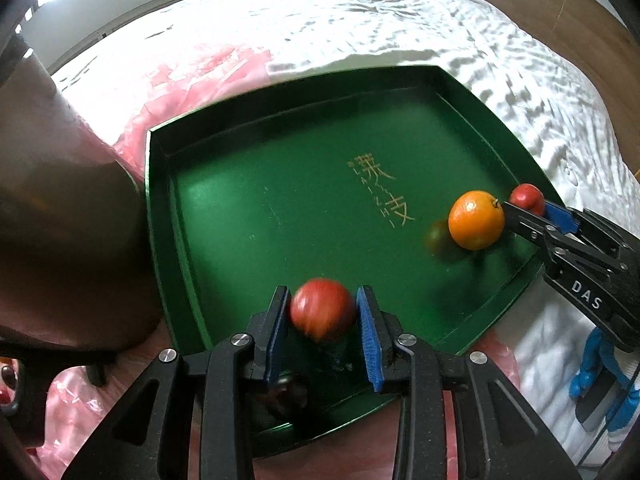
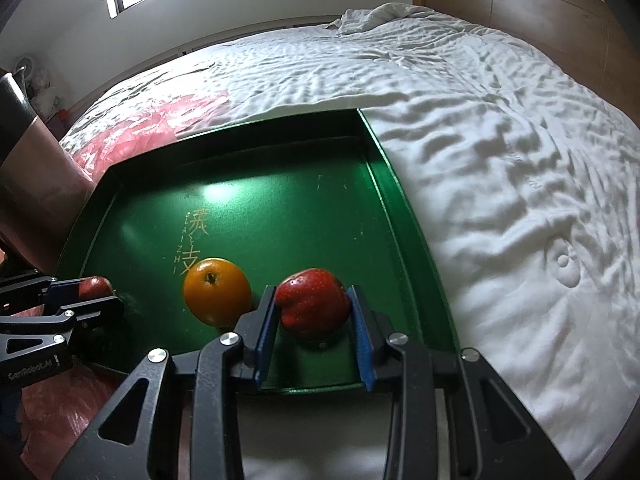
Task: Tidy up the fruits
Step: 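Lower the apples into the green tray and open both grippers, then withdraw both grippers from the tray back over the remaining fruit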
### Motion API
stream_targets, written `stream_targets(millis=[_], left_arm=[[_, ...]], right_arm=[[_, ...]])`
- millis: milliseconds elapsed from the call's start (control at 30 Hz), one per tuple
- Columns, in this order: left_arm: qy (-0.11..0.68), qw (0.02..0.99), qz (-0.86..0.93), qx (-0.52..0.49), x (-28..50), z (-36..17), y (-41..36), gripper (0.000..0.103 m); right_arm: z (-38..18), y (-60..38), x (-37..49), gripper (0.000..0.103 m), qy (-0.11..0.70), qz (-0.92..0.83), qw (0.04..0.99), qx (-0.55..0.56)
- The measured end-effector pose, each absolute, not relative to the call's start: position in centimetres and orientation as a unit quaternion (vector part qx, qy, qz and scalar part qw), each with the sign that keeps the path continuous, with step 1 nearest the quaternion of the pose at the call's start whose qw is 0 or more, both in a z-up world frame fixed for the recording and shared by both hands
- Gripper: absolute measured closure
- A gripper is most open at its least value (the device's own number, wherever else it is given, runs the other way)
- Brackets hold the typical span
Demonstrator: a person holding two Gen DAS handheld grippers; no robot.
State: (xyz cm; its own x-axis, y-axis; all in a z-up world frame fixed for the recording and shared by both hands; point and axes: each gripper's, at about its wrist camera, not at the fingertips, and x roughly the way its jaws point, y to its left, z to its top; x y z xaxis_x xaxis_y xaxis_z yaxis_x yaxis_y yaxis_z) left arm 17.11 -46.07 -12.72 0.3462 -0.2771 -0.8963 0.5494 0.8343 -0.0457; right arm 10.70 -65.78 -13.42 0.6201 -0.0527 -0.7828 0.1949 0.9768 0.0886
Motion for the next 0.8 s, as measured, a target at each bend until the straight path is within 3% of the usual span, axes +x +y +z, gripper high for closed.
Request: stream_targets(millis=[100,233,800], left_arm=[[0.502,0.818,-0.248,0.128,17.0,-11.5,-45.7,0.060],[0.487,0.828,-0.249,0.127,16.0,-9.6,-45.5,0.055],[0.426,0.857,-0.264,0.124,8.7,-4.3,-41.3,0.055]], right_arm=[[-12.5,-66.0,10.2,0.023,0.423,-0.075,0.899,0.082],[-11.1,-65.9,9.4,0.016,0.412,-0.078,0.904,0.082],[-7.3,-63.1,4.0,0.000,0.388,-0.087,0.913,0.090]])
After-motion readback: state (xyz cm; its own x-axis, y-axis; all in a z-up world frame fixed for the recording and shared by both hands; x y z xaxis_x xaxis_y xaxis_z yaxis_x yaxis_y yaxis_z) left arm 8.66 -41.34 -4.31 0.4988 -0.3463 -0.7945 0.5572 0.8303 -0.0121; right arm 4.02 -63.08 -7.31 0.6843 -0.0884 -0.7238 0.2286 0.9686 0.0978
